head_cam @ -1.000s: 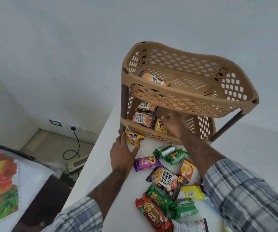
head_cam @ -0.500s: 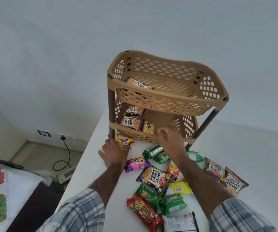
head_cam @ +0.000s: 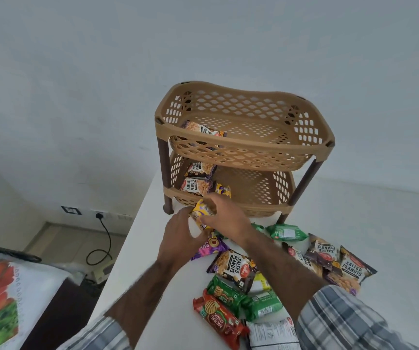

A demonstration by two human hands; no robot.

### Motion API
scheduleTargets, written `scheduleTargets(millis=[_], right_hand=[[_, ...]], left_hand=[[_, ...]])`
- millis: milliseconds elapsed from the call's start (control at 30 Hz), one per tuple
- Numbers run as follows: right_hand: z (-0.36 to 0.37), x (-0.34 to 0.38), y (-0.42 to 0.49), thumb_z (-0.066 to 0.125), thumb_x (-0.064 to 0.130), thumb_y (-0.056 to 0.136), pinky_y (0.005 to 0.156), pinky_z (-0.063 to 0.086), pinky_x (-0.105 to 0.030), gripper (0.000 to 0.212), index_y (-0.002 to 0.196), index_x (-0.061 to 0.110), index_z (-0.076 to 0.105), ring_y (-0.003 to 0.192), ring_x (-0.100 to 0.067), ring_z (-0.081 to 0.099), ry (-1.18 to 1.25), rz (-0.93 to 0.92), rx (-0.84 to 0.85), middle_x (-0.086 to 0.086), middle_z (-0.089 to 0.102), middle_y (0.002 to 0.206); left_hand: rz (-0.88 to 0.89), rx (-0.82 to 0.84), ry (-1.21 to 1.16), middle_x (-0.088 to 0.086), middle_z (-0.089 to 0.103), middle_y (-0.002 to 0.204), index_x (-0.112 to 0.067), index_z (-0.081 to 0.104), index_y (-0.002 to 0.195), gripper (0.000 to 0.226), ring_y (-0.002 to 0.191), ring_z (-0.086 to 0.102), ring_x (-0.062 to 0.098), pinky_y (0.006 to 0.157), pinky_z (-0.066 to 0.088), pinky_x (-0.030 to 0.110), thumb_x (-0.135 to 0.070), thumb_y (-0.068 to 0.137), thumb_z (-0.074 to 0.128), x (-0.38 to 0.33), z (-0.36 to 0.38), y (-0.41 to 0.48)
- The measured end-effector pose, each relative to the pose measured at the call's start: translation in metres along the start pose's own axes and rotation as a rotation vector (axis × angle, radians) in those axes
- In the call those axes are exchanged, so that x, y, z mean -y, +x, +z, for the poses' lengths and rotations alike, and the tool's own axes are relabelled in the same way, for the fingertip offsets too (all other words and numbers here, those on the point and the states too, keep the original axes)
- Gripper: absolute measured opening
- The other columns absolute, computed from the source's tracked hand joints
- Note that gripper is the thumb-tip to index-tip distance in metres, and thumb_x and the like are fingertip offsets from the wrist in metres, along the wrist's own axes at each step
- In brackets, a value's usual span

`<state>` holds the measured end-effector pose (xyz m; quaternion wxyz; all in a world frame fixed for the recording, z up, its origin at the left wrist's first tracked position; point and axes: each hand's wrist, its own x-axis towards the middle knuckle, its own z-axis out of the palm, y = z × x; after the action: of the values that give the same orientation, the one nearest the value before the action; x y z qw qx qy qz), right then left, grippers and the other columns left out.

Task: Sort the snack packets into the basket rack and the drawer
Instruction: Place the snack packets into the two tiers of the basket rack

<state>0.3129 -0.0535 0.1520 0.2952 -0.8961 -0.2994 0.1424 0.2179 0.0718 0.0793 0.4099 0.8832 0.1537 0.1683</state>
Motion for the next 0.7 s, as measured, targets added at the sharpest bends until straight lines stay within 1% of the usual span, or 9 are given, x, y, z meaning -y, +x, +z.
scheduleTargets(millis=[67,200,267,333,400,467,533,633,700], right_hand=[[-0.006,0.003,0.004,0.081,0.041,0.080,0.088,0.050,-0.029,0.072,0.141,0.021,0.049,0.108,-0.015,0.060,0.005,0.015,0.015,0.002,0.062,0.128],[-0.025,-0.001,0.011,0.081,0.039,0.081,0.063,0.043,-0.015,0.060,0.132,0.026,0.052,0.082,-0.002,0.060,0.057,0.058,-0.026,0.010,0.060,0.103],[-0.039,-0.012,0.019,0.077,0.039,0.085,0.070,0.044,-0.018,0.052,0.129,0.024,0.055,0.086,-0.006,0.060,0.144,0.120,-0.110,0.010,0.059,0.103],[-0.051,-0.030,0.032,0.075,0.039,0.086,0.069,0.045,-0.024,0.041,0.115,0.012,0.063,0.084,-0.013,0.060,0.248,0.209,-0.246,0.004,0.061,0.095],[-0.059,-0.048,0.043,0.075,0.036,0.086,0.067,0.044,-0.025,0.037,0.103,0.004,0.066,0.077,-0.015,0.057,0.320,0.270,-0.377,0.002,0.061,0.087],[-0.064,-0.062,0.053,0.075,0.032,0.085,0.076,0.052,-0.030,0.033,0.109,0.010,0.067,0.087,-0.017,0.062,0.319,0.313,-0.455,0.001,0.065,0.095],[-0.066,-0.075,0.065,0.073,0.029,0.081,0.070,0.055,-0.032,0.032,0.107,0.011,0.067,0.086,-0.023,0.066,0.290,0.407,-0.440,-0.004,0.068,0.094],[-0.064,-0.087,0.080,0.074,0.029,0.082,0.047,0.039,-0.020,0.034,0.108,0.010,0.063,0.062,-0.015,0.056,0.138,0.537,-0.251,-0.003,0.063,0.081],[-0.058,-0.094,0.088,0.078,0.028,0.080,0.046,0.037,-0.017,0.056,0.126,0.002,0.058,0.068,-0.016,0.057,0.116,0.544,-0.175,-0.010,0.070,0.101]], left_hand=[[0.019,-0.001,-0.026,-0.012,0.064,0.117,-0.029,0.054,0.125,0.051,0.106,0.059,0.010,0.087,0.055,0.041,-0.040,0.080,0.073,-0.006,0.002,0.005],[0.013,-0.003,-0.100,-0.019,0.054,0.136,-0.033,0.043,0.143,0.066,0.124,0.051,0.006,0.098,0.047,0.034,-0.053,0.087,0.071,-0.016,0.000,0.007],[-0.017,-0.032,-0.088,-0.014,0.054,0.141,-0.033,0.043,0.145,0.067,0.125,0.052,0.007,0.097,0.049,0.036,-0.063,0.088,0.063,-0.013,0.000,0.005],[-0.058,-0.003,-0.014,-0.013,0.057,0.137,-0.032,0.049,0.139,0.062,0.123,0.054,0.008,0.098,0.049,0.035,-0.066,0.089,0.058,-0.005,0.000,0.001],[-0.062,0.119,0.083,-0.014,0.058,0.134,-0.033,0.054,0.135,0.054,0.123,0.052,0.007,0.099,0.046,0.030,-0.064,0.090,0.058,0.007,0.003,-0.003],[-0.048,0.271,0.179,-0.011,0.057,0.134,-0.032,0.054,0.135,0.052,0.122,0.051,0.009,0.096,0.044,0.028,-0.058,0.091,0.061,0.016,0.007,-0.009],[-0.013,0.369,0.267,-0.008,0.057,0.132,-0.030,0.053,0.137,0.056,0.116,0.053,0.012,0.092,0.047,0.029,-0.057,0.089,0.065,0.021,0.013,-0.014],[0.030,0.391,0.350,-0.004,0.057,0.131,-0.027,0.048,0.142,0.063,0.114,0.053,0.017,0.093,0.045,0.033,-0.055,0.088,0.065,0.023,0.023,-0.020],[0.035,0.374,0.403,-0.003,0.056,0.133,-0.026,0.044,0.146,0.064,0.117,0.052,0.019,0.095,0.044,0.034,-0.051,0.090,0.063,0.024,0.027,-0.022]])
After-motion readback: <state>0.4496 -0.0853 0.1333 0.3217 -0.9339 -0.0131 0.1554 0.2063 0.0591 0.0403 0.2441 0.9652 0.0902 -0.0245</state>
